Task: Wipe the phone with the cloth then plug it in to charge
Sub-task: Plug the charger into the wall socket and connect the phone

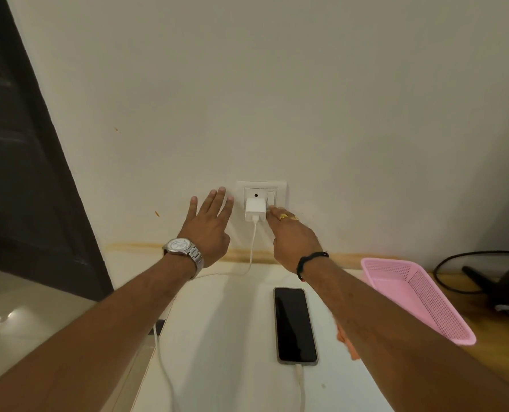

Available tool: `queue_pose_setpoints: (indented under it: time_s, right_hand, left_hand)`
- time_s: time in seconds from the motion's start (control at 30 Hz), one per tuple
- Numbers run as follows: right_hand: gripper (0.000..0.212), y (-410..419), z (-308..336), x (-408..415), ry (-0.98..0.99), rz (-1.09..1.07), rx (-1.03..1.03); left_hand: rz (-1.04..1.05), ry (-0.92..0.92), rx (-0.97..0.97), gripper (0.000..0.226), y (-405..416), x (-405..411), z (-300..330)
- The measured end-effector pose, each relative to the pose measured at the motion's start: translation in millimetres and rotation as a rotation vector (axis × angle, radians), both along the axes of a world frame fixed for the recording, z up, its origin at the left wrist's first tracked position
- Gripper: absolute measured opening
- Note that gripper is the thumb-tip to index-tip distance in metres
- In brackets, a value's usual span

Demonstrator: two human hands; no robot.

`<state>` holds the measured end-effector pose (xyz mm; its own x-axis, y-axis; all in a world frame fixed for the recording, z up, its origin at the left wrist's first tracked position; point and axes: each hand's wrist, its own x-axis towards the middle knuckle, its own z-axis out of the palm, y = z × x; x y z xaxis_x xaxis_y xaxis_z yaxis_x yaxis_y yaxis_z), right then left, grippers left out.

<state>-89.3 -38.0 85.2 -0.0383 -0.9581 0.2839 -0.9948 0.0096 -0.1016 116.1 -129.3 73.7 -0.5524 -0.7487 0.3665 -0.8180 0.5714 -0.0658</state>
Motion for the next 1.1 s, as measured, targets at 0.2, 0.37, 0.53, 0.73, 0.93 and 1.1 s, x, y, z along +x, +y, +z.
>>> queue_pose_setpoints:
  time_s: [0.2, 0.37, 0.53, 0.73, 0.93, 1.1]
  right_hand:
    - [0.092, 1, -1, -1, 0.039, -0.008, 0.05]
    - [0.065, 11, 4, -7, -0.09, -0.051, 0.018]
    - [0.042, 21, 3, -12, -0.317, -0.113, 0.008]
    - [0.037, 33, 1, -20, -0.445, -0.16, -0.013]
    - [0.034, 45, -6, -30, -0.518, -0.176, -0.03]
    - [0.032, 59, -12, -36, -0.588, -0.192, -0.061]
  left_hand:
    - [0.008, -0.011, 0.047, 0.081, 0, -4, 3]
    - [0.008, -0.02, 0.057, 0.068, 2, -2, 3]
    - [0.011, -0.026, 0.075, 0.063, 8, -3, 2]
    - [0.012, 0.015, 0.119, 0.061, 13, -1, 7]
    - [0.005, 0.08, 0.155, 0.053, 24, 2, 10]
    - [-0.027, 0.22, 0.178, 0.046, 42, 3, 7]
